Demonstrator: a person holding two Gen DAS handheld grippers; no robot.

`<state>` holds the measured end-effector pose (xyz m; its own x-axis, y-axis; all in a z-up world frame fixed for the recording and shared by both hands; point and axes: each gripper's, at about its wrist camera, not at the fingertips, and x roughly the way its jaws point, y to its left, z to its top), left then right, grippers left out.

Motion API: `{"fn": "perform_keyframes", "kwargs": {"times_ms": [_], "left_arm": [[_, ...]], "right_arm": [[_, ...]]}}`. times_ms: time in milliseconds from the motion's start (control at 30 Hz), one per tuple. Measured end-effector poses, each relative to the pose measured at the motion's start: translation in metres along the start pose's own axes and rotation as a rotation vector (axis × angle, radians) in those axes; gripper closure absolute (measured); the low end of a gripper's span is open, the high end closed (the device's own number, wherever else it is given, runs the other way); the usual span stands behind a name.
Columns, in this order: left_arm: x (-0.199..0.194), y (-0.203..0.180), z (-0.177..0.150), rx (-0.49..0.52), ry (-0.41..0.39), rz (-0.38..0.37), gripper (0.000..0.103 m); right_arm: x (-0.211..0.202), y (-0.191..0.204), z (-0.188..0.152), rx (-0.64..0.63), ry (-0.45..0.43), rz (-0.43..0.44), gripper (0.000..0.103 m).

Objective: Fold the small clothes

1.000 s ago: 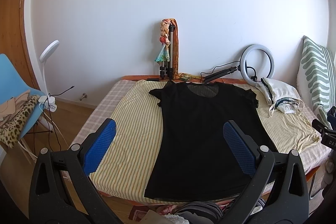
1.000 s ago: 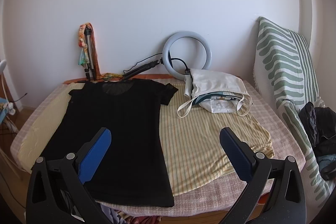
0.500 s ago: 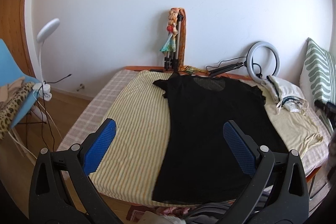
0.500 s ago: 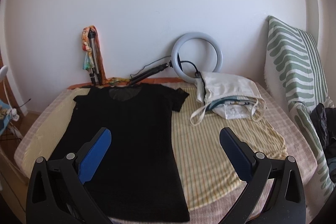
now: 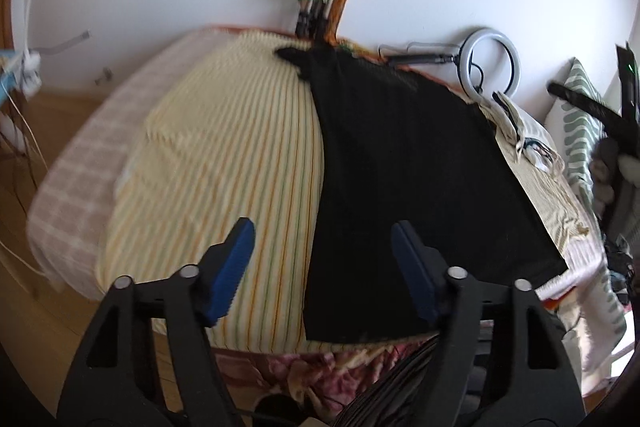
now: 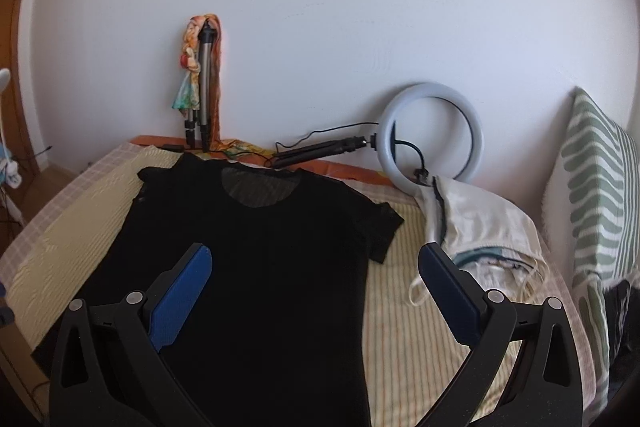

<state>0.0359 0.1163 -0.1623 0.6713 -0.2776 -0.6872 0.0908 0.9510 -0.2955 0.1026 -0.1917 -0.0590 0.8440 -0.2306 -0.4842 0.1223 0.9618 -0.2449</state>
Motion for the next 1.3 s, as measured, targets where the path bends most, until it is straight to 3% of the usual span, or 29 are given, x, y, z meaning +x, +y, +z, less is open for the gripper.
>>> {"fn": "perform_keyframes", "kwargs": {"times_ms": [100, 167, 300, 500, 700, 833, 933, 1300], "left_arm": [[0.011, 0.007, -0.01, -0.029, 0.043, -0.04, 0.05], [0.017, 0.008, -0.018, -0.043, 0.061, -0.084, 0.055], [0.027, 0.008, -0.027, -0.037, 0.077, -0.09, 0.062], [0.041, 0.008, -0.034, -0.051, 0.108, -0.111, 0.063], [0.043, 0.007, -0.035, 0.007, 0.084, -0.097, 0.075], [0.045, 0.006, -0.034, 0.024, 0.072, -0.094, 0.089], [0.047, 0.007, -0.035, 0.009, 0.069, -0.126, 0.096], [0.048, 0.035, -0.034, -0.186, 0.068, -0.291, 0.102]], "right_arm": [[0.015, 0.012, 0.01, -0.014, 0.0, 0.024, 0.001], [0.024, 0.019, 0.017, -0.001, 0.014, 0.059, 0.002], [0.04, 0.044, 0.041, 0.038, 0.051, 0.167, 0.009], [0.061, 0.118, 0.087, -0.031, 0.093, 0.322, 0.009], [0.114, 0.182, 0.12, -0.082, 0.169, 0.447, 0.009], [0.168, 0.213, 0.124, -0.038, 0.268, 0.482, 0.019], [0.206, 0.235, 0.121, -0.017, 0.325, 0.477, 0.019], [0.297, 0.312, 0.096, -0.158, 0.414, 0.441, 0.019]]}}
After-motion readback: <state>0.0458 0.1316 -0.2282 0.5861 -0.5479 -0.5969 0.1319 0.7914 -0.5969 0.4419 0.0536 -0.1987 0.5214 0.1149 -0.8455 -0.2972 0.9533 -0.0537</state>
